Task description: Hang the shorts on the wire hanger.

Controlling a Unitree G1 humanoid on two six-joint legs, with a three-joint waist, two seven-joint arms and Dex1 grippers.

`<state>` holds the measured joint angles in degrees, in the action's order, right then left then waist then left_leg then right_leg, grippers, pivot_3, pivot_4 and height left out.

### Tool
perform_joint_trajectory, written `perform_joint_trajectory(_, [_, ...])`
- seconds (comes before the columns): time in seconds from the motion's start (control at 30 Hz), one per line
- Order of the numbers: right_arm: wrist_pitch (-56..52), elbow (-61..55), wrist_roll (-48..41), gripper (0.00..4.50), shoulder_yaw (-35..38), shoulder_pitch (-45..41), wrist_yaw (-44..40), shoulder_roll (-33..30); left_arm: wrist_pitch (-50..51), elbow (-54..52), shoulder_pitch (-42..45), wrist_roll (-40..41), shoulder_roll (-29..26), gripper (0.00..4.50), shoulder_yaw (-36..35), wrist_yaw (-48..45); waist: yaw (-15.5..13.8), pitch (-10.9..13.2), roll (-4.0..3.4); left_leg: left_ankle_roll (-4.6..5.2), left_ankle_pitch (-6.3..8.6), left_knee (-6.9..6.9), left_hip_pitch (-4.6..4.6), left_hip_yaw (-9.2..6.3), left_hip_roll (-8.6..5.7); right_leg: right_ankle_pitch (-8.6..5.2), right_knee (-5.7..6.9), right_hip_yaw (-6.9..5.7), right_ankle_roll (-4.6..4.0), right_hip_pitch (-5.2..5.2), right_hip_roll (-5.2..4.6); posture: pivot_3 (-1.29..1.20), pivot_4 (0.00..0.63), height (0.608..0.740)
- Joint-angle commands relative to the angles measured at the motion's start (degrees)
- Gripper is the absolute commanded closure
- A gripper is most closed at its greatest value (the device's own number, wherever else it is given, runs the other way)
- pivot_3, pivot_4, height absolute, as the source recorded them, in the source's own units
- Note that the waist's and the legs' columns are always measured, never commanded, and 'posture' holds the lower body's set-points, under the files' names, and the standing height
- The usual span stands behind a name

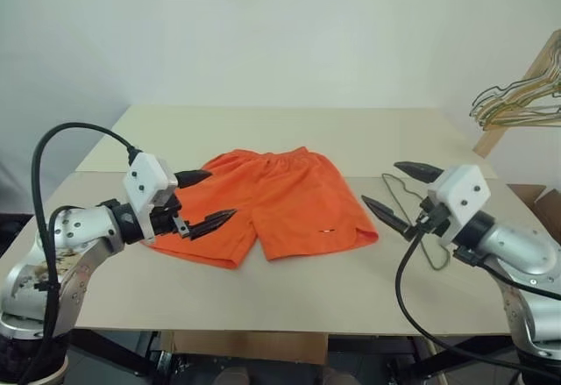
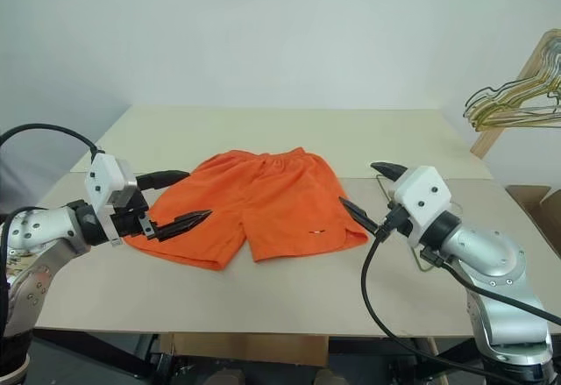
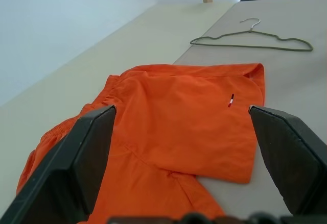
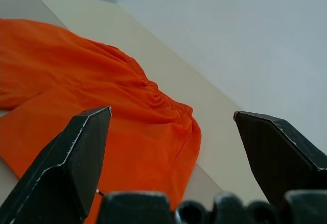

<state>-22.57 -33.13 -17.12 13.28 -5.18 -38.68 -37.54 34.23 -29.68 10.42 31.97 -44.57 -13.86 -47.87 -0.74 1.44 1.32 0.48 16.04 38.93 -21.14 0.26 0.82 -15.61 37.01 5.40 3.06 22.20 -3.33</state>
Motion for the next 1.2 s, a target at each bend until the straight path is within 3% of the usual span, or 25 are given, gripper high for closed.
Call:
perform_joint_trajectory(0.03, [1.5,-1.7,-0.7,0.03,1.4,-0.2,0.0,-0.9,-2.9,0.1,1.0,0.6,-0.6,0.0,-1.4,-1.1,0.0,0.0,0.0,0.0,0.0,0.0,0.0,0.0,0.0,0.0,0.0,0.0,0.0,0.0,0.0,0.08,0.0,0.74])
perform_joint_trajectory(0.37, [2.1,-0.9,-0.7,0.03,1.7,-0.1,-0.4,-1.4,0.3,0.2,0.7,1.6,-3.8,0.0,-1.4,-1.6,0.0,0.0,0.0,0.0,0.0,0.0,0.0,0.03,0.0,0.0,0.0,-0.01,0.0,0.0,0.0,0.08,0.0,0.74])
perform_joint_trajectory(0.47, [2.0,-0.7,-0.9,0.03,1.5,-0.2,-0.4,-1.7,3.3,0.7,1.1,3.1,-7.3,0.0,-0.9,-4.6,0.0,0.0,0.01,0.0,0.0,0.0,0.0,0.03,0.01,0.0,0.01,-0.02,0.0,0.0,0.01,0.09,0.0,0.74])
perform_joint_trajectory(0.6, [0.7,0.0,-1.7,0.03,0.9,-0.7,-2.9,-4.4,4.9,1.6,0.7,2.3,-16.2,0.0,1.9,-12.3,0.1,0.0,0.01,0.0,0.0,-0.01,0.0,0.18,0.0,-0.01,-0.01,-0.02,0.0,0.02,0.01,0.07,0.0,0.74])
perform_joint_trajectory(0.73, [-1.0,-1.1,-4.5,0.03,2.3,0.2,-5.7,-7.2,8.4,1.9,1.9,2.9,-18.6,0.0,3.3,-12.2,0.0,0.0,0.02,0.0,0.0,0.0,0.02,0.3,0.03,-0.02,0.0,-0.05,0.0,0.0,0.01,0.05,0.0,0.74])
perform_joint_trajectory(0.97, [-2.0,-3.6,-6.8,0.03,3.4,3.8,-8.2,-10.2,18.0,0.4,4.8,-0.5,-22.1,0.0,12.1,-8.7,0.1,0.1,0.08,0.01,0.0,0.0,0.0,0.32,0.03,-0.03,-0.01,-0.03,0.01,0.01,0.02,0.03,0.0,0.74])
perform_joint_trajectory(1.07, [-1.9,-4.3,-6.9,0.03,3.3,4.5,-7.5,-10.0,27.2,0.0,7.1,0.1,-18.2,0.0,14.9,-2.2,0.2,0.1,0.09,0.01,0.0,0.01,0.0,0.32,0.03,-0.03,0.02,-0.02,0.01,0.02,0.03,0.02,0.0,0.74])
perform_joint_trajectory(1.2, [-1.9,-5.1,-6.3,0.03,2.5,4.6,-6.3,-9.5,39.3,0.1,12.2,0.1,-7.3,0.0,18.1,7.6,0.1,0.1,0.18,0.01,0.0,0.1,-0.01,0.3,0.02,-0.03,0.06,-0.03,0.02,-0.01,0.04,0.01,0.0,0.74])
